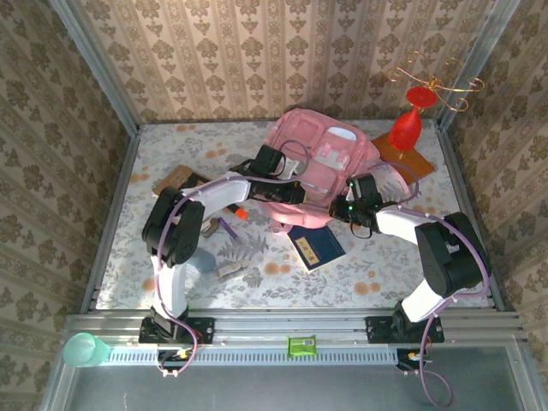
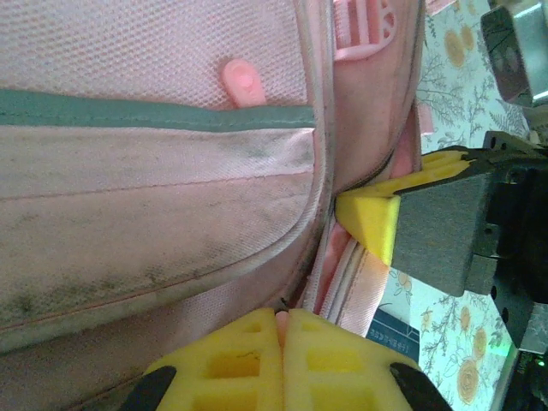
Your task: Pack the student bag
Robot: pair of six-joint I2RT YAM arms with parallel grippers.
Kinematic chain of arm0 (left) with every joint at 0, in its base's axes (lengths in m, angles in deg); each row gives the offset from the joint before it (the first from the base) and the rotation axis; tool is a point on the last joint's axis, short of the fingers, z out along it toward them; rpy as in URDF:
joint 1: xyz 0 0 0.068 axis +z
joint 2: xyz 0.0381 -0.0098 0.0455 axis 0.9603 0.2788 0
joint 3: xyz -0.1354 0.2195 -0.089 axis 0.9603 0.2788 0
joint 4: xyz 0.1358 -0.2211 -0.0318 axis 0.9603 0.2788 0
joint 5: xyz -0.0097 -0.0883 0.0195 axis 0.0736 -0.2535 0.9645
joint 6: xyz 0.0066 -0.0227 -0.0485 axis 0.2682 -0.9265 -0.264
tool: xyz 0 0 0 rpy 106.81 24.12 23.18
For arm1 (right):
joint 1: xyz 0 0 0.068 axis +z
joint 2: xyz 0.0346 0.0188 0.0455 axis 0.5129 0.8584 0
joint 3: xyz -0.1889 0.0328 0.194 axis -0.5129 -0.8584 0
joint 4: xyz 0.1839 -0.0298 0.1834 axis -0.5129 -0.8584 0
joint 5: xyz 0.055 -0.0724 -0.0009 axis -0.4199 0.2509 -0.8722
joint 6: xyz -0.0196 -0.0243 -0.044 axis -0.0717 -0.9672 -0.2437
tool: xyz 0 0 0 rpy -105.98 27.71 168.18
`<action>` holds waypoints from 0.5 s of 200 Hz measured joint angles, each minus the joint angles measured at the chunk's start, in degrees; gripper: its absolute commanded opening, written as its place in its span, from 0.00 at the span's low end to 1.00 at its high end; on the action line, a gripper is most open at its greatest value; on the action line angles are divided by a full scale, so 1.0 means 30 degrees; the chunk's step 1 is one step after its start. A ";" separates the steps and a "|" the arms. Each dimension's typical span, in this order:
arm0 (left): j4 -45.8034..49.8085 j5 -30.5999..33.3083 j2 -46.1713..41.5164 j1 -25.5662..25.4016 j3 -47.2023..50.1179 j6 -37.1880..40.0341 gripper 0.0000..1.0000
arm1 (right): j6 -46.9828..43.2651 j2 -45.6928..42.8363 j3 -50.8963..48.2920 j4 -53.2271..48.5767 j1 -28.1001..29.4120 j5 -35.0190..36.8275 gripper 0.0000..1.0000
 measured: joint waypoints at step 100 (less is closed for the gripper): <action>0.1588 0.1865 -0.0182 -0.0743 -0.0175 0.4065 0.00 | -0.0080 0.0000 0.0146 -0.0189 0.0015 -0.0007 0.00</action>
